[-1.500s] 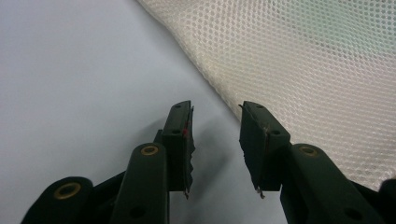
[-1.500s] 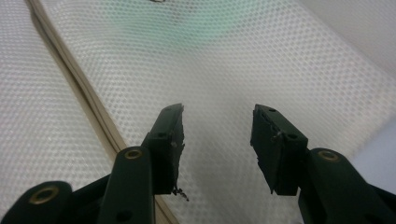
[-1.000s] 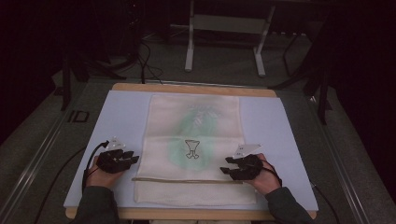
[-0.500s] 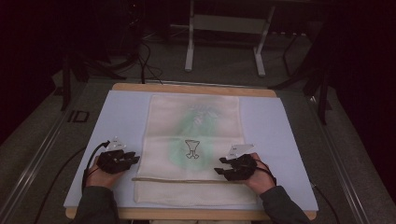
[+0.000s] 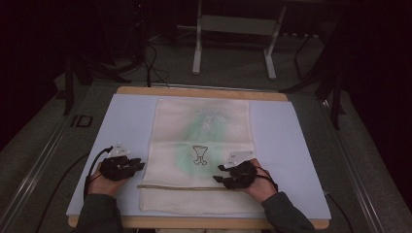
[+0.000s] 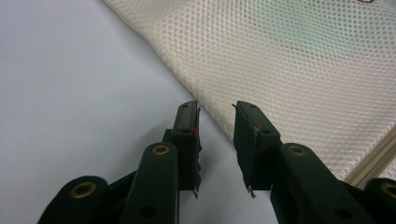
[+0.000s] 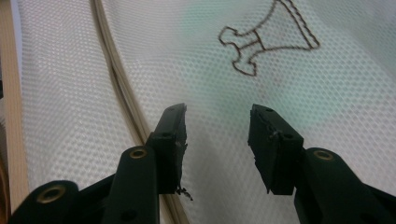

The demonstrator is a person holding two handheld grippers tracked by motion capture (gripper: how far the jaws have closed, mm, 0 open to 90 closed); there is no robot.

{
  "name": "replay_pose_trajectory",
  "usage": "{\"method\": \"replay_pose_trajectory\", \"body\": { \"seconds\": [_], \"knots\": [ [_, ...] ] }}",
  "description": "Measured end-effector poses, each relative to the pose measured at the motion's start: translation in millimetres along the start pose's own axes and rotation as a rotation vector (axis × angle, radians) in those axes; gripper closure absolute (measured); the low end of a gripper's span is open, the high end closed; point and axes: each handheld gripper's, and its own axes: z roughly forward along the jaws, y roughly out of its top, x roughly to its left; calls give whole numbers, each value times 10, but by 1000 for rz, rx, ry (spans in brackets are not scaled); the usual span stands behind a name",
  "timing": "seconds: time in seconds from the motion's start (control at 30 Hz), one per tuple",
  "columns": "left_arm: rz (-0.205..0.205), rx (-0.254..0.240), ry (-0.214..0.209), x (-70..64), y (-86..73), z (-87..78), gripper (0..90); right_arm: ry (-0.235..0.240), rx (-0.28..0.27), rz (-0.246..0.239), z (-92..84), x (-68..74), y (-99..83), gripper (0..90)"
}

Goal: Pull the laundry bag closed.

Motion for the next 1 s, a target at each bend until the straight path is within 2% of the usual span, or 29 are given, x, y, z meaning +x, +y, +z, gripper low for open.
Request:
{"method": "replay_pose_trajectory", "body": {
  "seconds": [0.27, 0.43, 0.5, 1.0],
  "knots": [
    [0, 2, -6, 0, 0, -2, 699, 22, 10, -40, 109, 106, 116, 563],
    [3, 5, -9, 0, 0, -2, 699, 32, 0, -50, 160, 153, 175, 563],
    [4, 5, -11, 1, 0, -3, 699, 54, -20, -52, 209, 198, 230, 567],
    [9, 13, -16, -1, 3, 6, 687, 103, -20, -118, 431, 414, 520, 577]
  ]
}}
